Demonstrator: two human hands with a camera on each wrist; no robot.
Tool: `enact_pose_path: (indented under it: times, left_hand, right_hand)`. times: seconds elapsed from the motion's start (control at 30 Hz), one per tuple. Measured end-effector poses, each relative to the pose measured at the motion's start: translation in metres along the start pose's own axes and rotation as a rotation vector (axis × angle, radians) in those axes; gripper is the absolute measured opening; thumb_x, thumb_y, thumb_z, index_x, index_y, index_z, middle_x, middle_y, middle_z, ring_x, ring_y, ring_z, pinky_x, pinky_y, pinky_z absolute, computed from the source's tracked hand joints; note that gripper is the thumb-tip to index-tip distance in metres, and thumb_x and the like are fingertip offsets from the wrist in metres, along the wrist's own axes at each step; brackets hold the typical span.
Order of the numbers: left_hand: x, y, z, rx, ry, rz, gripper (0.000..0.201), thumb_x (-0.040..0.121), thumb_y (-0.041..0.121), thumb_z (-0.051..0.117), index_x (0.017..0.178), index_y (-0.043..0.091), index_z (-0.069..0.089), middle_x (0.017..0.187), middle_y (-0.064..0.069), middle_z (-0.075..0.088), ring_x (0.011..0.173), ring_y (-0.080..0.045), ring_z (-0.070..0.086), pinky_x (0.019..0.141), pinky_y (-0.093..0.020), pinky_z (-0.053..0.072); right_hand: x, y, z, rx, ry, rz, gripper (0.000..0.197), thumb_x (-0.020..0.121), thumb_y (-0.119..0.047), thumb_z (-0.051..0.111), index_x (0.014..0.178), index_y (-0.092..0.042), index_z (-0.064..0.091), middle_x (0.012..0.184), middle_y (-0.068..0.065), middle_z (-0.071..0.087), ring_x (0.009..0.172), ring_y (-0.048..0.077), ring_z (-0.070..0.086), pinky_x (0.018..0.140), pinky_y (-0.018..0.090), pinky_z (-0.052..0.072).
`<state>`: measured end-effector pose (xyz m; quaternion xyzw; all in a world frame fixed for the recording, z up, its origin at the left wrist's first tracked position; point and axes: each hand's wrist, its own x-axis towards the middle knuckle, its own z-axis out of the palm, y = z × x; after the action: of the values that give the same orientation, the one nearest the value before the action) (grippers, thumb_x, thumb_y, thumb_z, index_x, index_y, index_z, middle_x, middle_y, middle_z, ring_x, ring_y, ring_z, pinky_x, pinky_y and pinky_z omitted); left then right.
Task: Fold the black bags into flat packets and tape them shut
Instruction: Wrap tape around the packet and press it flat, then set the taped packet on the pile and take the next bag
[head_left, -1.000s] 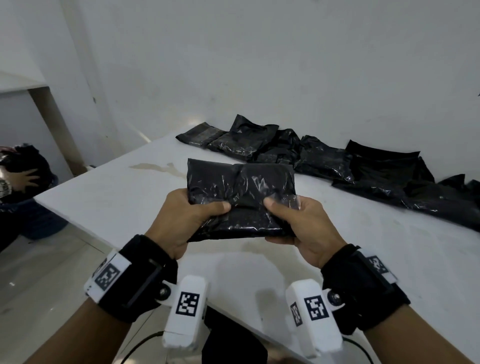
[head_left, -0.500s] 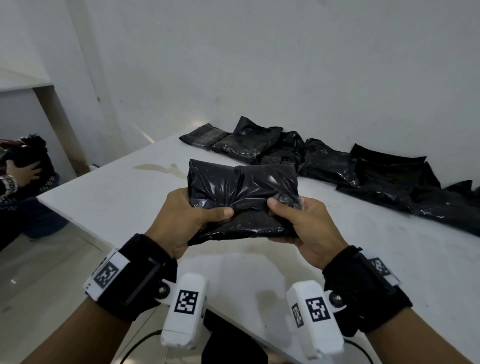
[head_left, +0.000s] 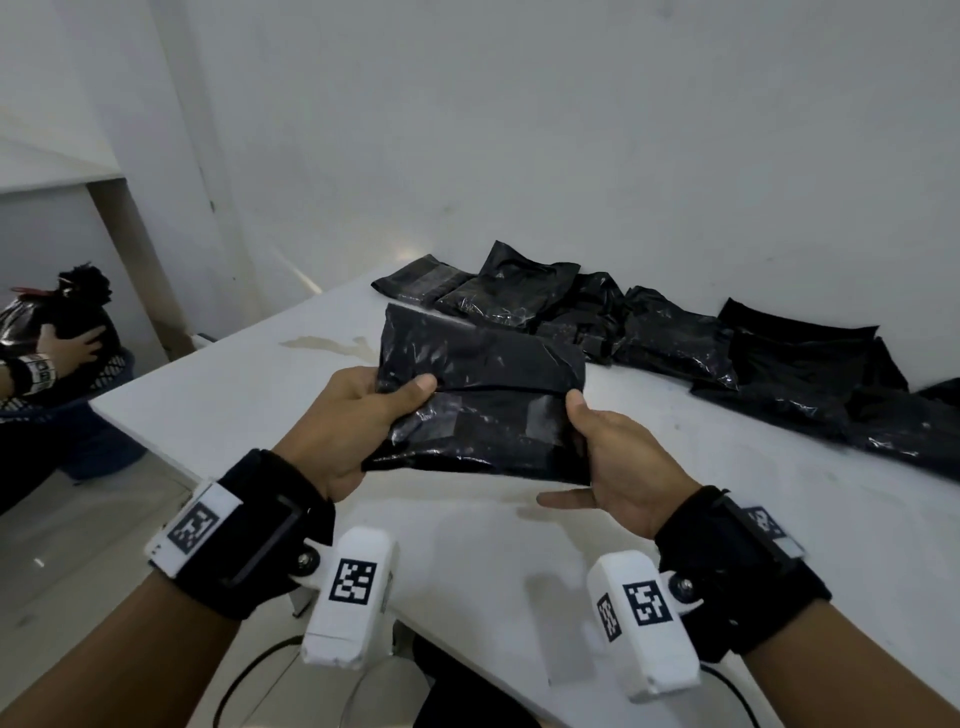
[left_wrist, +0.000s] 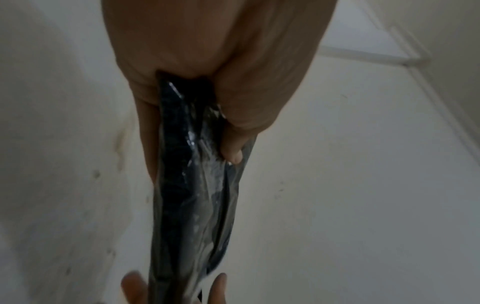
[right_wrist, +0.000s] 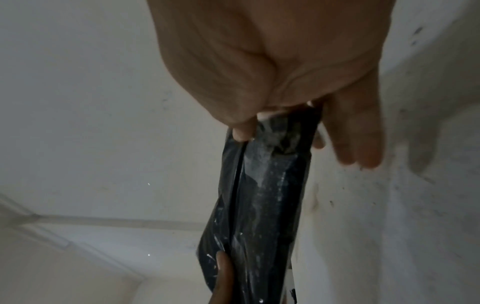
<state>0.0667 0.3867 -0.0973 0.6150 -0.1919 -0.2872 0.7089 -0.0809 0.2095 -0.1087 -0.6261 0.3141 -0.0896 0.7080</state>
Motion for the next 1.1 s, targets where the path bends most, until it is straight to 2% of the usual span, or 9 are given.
enact_pose_path:
  times: [0.17,0.3,0.4,0.47,0.6,0.77,0.9,1.0,1.1]
  left_hand:
    - [0.029,0.021,-0.022,0.526,0.213,0.546,0.014,0.092,0.018,0.067,0.098,0.008,0.073,0.084,0.000,0.076,0.075,-0.007,0.066,0.077,-0.032,0.057]
    - [0.048,0.019,-0.030,1.165,0.131,1.039,0.042,0.078,0.006,0.056,0.115,0.018,0.072,0.112,-0.002,0.073,0.107,-0.020,0.062,0.095,-0.038,0.044]
    - [0.061,0.004,-0.040,1.452,0.136,1.149,0.048,0.079,0.008,0.042,0.113,0.020,0.073,0.118,-0.001,0.070,0.115,-0.025,0.062,0.104,-0.044,0.034]
    - [0.067,-0.003,-0.047,1.487,0.169,1.139,0.049,0.079,0.009,0.040,0.113,0.019,0.073,0.118,-0.002,0.070,0.114,-0.027,0.064,0.105,-0.044,0.033]
    - [0.079,-0.010,-0.062,1.512,0.103,1.022,0.049,0.075,0.007,0.054,0.120,0.016,0.069,0.124,-0.004,0.067,0.125,-0.028,0.056,0.111,-0.045,0.024]
    - [0.092,-0.011,-0.084,1.304,0.107,0.660,0.090,0.071,0.042,0.064,0.152,0.023,0.032,0.161,-0.008,0.022,0.151,-0.022,0.009,0.121,-0.049,0.004]
    - [0.108,-0.005,-0.093,0.687,0.674,0.417,0.061,0.076,0.056,0.066,0.116,0.010,0.062,0.107,-0.007,0.070,0.097,-0.025,0.067,0.088,-0.046,0.055]
    - [0.128,0.003,-0.096,0.148,0.519,-0.148,0.045,0.086,0.052,0.067,0.099,0.009,0.059,0.092,-0.017,0.070,0.074,-0.030,0.072,0.064,-0.039,0.060]
    - [0.153,-0.003,-0.101,-0.054,0.360,-0.322,0.024,0.096,0.029,0.061,0.101,0.005,0.057,0.078,-0.017,0.070,0.058,-0.030,0.070,0.050,-0.037,0.059]
  right_hand:
    - [0.016,-0.022,-0.001,-0.051,0.002,0.040,0.060,0.093,-0.058,0.054,0.133,-0.013,0.050,0.115,0.017,0.067,0.097,0.035,0.071,0.081,0.047,0.059]
    - [0.035,-0.048,0.015,0.315,-0.231,0.141,0.078,0.085,-0.067,0.055,0.131,-0.004,0.049,0.117,0.029,0.067,0.102,0.045,0.068,0.087,0.054,0.056]
    - [0.052,-0.058,0.037,0.424,-0.355,0.148,0.079,0.084,-0.062,0.062,0.130,0.001,0.054,0.122,0.026,0.065,0.105,0.043,0.067,0.088,0.052,0.056]
    - [0.066,-0.059,0.052,0.378,-0.314,0.114,0.051,0.089,-0.038,0.067,0.123,0.000,0.060,0.113,0.019,0.069,0.096,0.037,0.071,0.078,0.047,0.061]
    - [0.096,-0.051,0.075,0.265,-0.219,0.069,0.032,0.095,-0.001,0.057,0.127,-0.003,0.061,0.098,0.013,0.070,0.075,0.026,0.071,0.062,0.035,0.062]
    - [0.143,-0.045,0.096,0.325,-0.136,0.051,0.041,0.094,0.011,0.053,0.130,-0.007,0.056,0.109,0.019,0.069,0.068,0.031,0.072,0.051,0.040,0.058]
    - [0.171,-0.047,0.110,0.345,-0.118,0.063,0.034,0.094,0.012,0.051,0.123,-0.005,0.059,0.100,0.018,0.070,0.062,0.031,0.072,0.049,0.040,0.058]
    - [0.184,-0.047,0.123,0.341,-0.123,0.085,0.024,0.094,0.013,0.051,0.107,-0.004,0.062,0.090,0.019,0.070,0.061,0.032,0.072,0.050,0.044,0.059]
    - [0.192,-0.045,0.135,0.270,-0.130,0.110,0.022,0.095,0.010,0.052,0.109,-0.004,0.061,0.089,0.019,0.070,0.067,0.032,0.071,0.054,0.045,0.060]
